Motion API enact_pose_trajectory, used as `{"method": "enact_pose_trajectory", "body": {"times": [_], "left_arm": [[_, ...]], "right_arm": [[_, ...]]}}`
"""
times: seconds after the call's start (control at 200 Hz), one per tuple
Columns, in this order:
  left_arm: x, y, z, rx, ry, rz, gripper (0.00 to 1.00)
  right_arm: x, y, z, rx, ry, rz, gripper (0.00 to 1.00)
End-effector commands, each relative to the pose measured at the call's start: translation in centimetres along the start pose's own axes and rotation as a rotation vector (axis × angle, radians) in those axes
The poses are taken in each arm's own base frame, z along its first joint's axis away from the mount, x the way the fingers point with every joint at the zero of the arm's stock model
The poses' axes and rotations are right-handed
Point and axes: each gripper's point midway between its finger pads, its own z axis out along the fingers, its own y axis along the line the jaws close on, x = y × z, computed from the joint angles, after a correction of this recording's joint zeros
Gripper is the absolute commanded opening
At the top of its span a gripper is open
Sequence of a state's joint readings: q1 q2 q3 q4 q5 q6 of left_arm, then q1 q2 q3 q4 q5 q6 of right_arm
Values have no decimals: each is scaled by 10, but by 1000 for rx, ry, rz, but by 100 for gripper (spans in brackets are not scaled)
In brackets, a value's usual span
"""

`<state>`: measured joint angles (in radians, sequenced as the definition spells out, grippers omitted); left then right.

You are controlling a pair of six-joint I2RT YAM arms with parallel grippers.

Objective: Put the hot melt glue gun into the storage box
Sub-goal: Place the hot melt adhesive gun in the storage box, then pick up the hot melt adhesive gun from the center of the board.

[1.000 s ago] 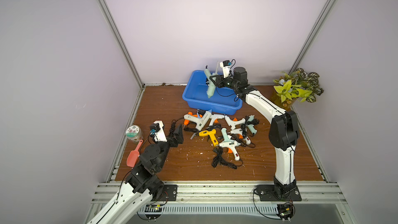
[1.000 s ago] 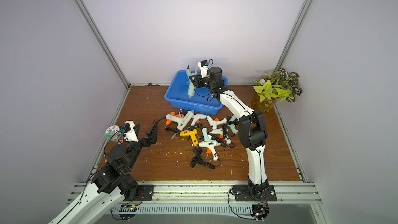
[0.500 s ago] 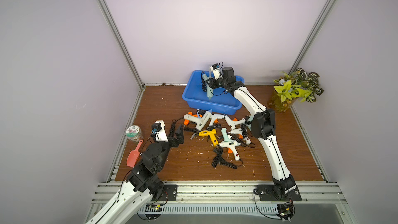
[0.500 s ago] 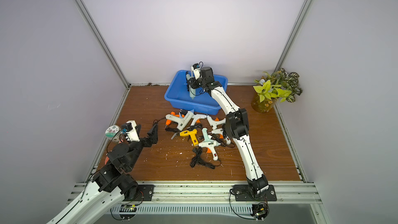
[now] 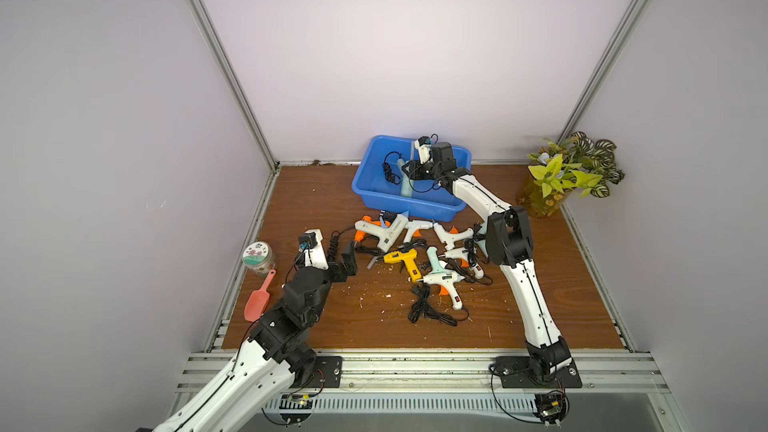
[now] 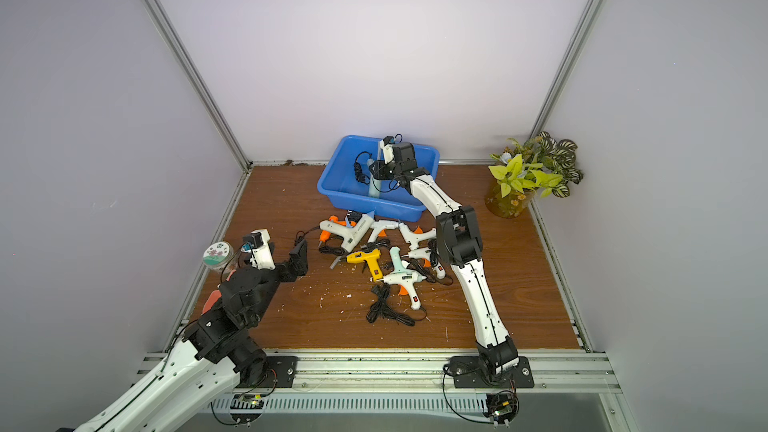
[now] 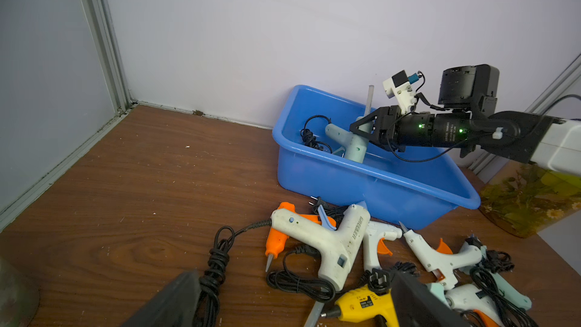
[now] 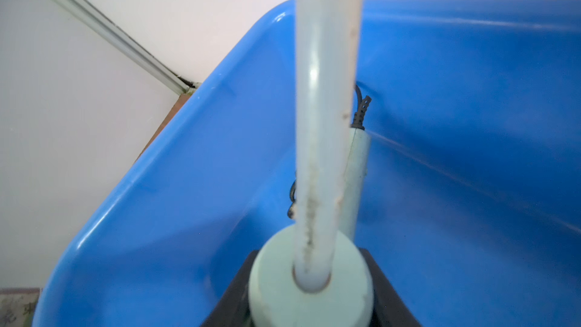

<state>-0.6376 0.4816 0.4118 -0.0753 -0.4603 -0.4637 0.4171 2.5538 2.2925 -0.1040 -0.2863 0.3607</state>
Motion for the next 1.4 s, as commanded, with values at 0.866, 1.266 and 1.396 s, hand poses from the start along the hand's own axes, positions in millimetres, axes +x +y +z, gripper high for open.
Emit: {"method": "enact_pose_trajectory", "body": {"times": [0.866, 1.266, 1.396], "left_arm": [[23, -19, 17, 51, 133, 64, 100], [49, -24, 51, 22, 213, 98, 100], [56, -4, 79, -11, 307, -13, 100]], "right_arm": [[-27, -59, -127, 463, -182, -19, 82], [-9, -39, -230, 463, -313, -23, 96], [-1, -27, -251, 418, -331, -34, 98]]}}
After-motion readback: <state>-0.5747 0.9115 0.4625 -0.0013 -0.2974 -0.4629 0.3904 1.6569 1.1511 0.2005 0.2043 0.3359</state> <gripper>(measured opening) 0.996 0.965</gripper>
